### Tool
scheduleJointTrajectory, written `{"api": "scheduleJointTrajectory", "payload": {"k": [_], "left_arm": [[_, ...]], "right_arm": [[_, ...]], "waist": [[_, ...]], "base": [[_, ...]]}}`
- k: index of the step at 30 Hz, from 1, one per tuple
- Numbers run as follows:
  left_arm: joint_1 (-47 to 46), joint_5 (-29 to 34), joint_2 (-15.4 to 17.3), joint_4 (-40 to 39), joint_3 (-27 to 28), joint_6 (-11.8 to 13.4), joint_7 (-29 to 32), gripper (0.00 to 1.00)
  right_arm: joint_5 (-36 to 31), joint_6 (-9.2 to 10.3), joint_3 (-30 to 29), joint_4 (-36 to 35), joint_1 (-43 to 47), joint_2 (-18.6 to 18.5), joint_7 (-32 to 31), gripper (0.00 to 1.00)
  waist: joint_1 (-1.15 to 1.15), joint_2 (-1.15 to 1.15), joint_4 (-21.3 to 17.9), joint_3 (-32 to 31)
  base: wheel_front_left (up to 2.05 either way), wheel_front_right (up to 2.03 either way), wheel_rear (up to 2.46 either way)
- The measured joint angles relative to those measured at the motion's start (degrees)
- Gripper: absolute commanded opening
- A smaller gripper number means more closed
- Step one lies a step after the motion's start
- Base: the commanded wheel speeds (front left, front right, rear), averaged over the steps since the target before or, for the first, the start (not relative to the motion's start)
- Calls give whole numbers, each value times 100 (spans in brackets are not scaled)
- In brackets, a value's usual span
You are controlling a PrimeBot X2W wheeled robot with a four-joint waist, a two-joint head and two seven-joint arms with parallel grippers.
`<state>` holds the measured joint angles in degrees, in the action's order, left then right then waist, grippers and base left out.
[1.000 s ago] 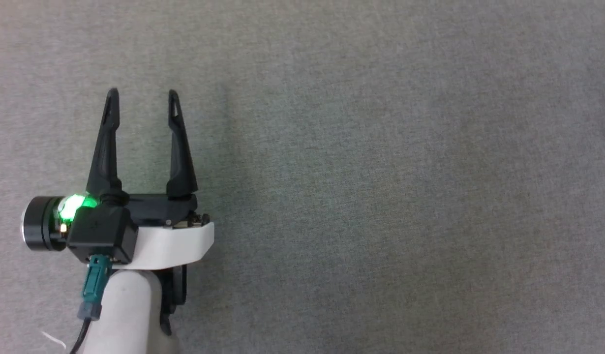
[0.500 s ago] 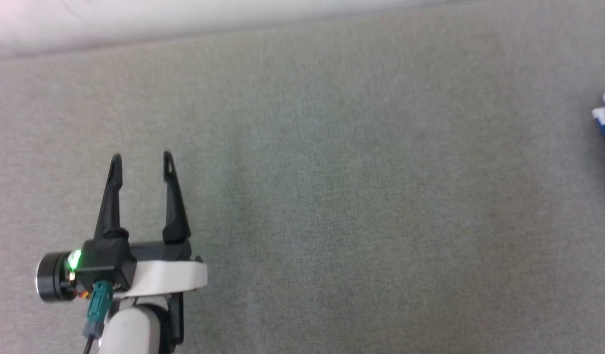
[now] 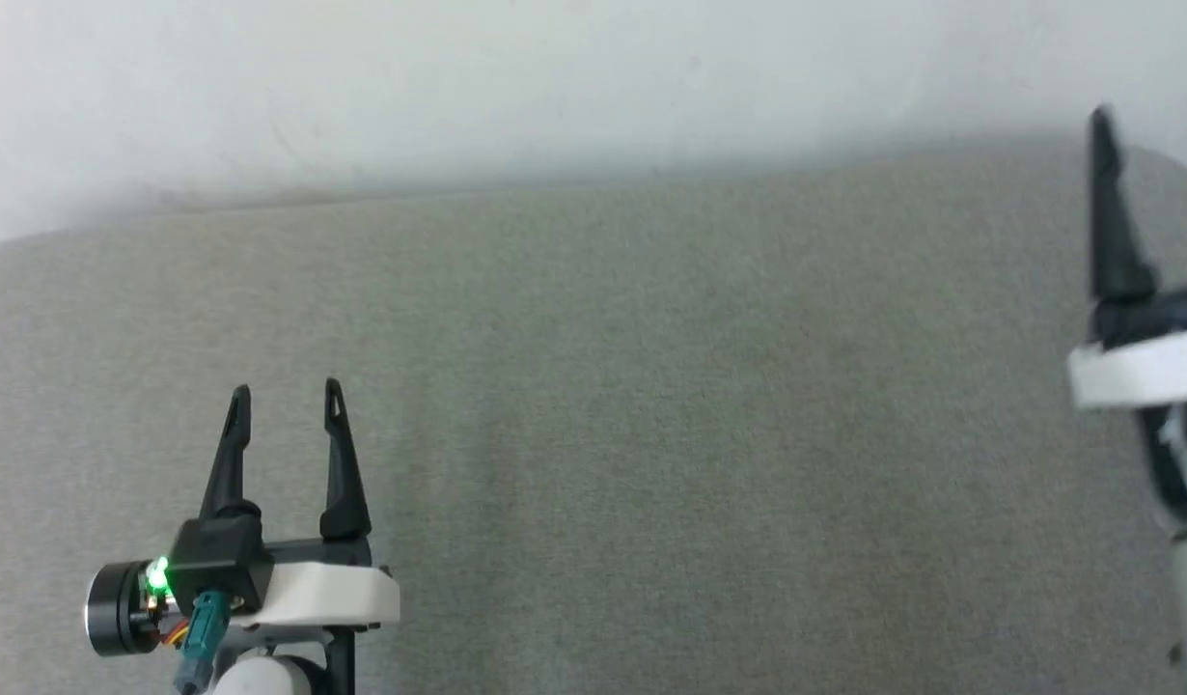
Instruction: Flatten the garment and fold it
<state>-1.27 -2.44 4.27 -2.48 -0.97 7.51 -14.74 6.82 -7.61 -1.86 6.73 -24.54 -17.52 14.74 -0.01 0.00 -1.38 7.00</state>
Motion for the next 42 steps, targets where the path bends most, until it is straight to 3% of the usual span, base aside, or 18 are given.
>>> {"api": "scheduleJointTrajectory", "payload": {"k": [10,21,22,42], "left_arm": [[143,52,-7,226,18,-88,0,100],[208,53,-16,410,-41,-199,0,100],[208,34,-26,445,-44,-235,0,0],[207,38,-37,439,-42,-252,171,0]], "right_arm": [[80,0,-223,-313,1780,1174,0,100],[92,1,-214,-499,2593,1426,0,100],[69,1,-227,-505,2594,1428,0,0],[19,0,-171,-501,2594,1419,-169,0]], "waist": [[0,0,231,-421],[1,0,216,-556],[1,0,216,-563],[1,0,205,-584]], "base": [[0,0,0],[0,0,0],[0,0,0],[0,0,0]]}}
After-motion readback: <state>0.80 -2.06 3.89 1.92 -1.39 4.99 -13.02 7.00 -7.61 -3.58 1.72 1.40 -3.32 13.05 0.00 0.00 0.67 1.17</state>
